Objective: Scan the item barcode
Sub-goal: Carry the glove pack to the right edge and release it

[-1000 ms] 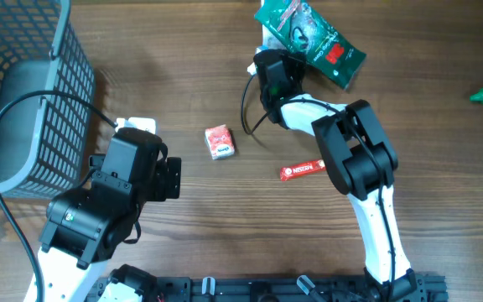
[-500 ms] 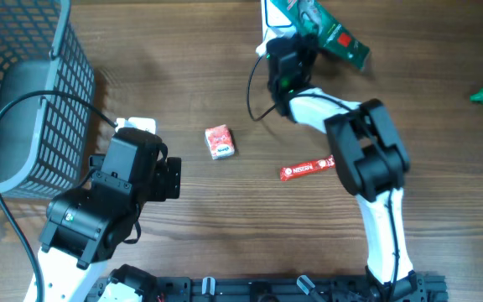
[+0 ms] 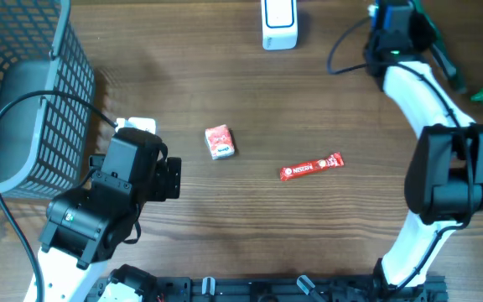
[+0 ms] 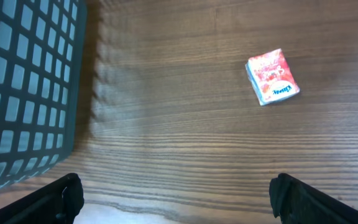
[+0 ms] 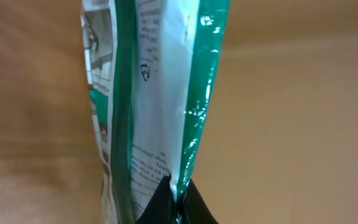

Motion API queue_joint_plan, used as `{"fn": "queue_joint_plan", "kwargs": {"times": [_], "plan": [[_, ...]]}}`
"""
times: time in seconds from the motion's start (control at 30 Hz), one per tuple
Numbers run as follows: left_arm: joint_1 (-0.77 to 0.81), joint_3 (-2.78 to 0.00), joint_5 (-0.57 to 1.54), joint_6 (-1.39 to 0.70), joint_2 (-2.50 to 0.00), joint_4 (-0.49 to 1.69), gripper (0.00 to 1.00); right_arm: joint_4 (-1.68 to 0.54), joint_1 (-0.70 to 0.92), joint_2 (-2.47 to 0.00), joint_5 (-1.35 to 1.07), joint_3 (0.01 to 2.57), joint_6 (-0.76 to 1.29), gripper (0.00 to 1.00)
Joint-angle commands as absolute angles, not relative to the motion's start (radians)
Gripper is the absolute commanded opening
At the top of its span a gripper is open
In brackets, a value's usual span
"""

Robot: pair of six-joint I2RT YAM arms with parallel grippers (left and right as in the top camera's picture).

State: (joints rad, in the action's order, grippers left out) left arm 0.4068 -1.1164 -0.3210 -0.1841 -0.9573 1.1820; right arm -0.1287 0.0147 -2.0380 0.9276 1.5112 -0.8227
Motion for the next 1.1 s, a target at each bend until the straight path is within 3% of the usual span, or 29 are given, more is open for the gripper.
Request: {"fn": "queue_joint_plan", "kwargs": {"times": [0.0,0.1,0.3,0.37,0.4,0.5,0.53,0.83,1.07], "plan": [[0.408,-1.116,-0.331,-0.172,-0.956,1.179,1.00,-0.275,-0.028,-2.016,0.945,1.514,-0.506,0.04],[0.408,-1.116,-0.331,-0.172,-0.956,1.179,1.00,-0.406,-0.063,-2.016,0.882,1.514,-0.413,0.04],[0.408,-1.116,-0.331,-0.172,-0.956,1.179,1.00,-0.455,-0.215,-2.016,0.867,1.513,-0.347,0.05],[0.408,-1.116,-0.331,-0.172,-0.956,1.179,1.00,-0.459,-0.259,-2.016,0.852,1.513,-0.315,0.13],[0.408,-1.116,-0.331,-0.172,-0.956,1.179,1.00,-0.461,-0.278,-2.016,0.852,1.513,-0.295,0.23],[0.408,-1.116,-0.331,-0.172,-0.956,1.179,1.00,-0.479,-0.299,-2.012,0.812,1.513,-0.208,0.72],[0.408,-1.116,-0.331,-0.172,-0.956,1.179,1.00,-0.496,-0.294,-2.007,0.756,1.513,-0.200,1.00],[0.408,-1.116,-0.331,-0.172,-0.956,1.179,1.00,-0.585,-0.263,-1.788,0.305,1.513,0.116,1.00],[0.408,-1.116,-0.331,-0.172,-0.956,1.179,1.00,-0.886,-0.263,-1.497,-0.043,1.513,0.619,1.00]]}}
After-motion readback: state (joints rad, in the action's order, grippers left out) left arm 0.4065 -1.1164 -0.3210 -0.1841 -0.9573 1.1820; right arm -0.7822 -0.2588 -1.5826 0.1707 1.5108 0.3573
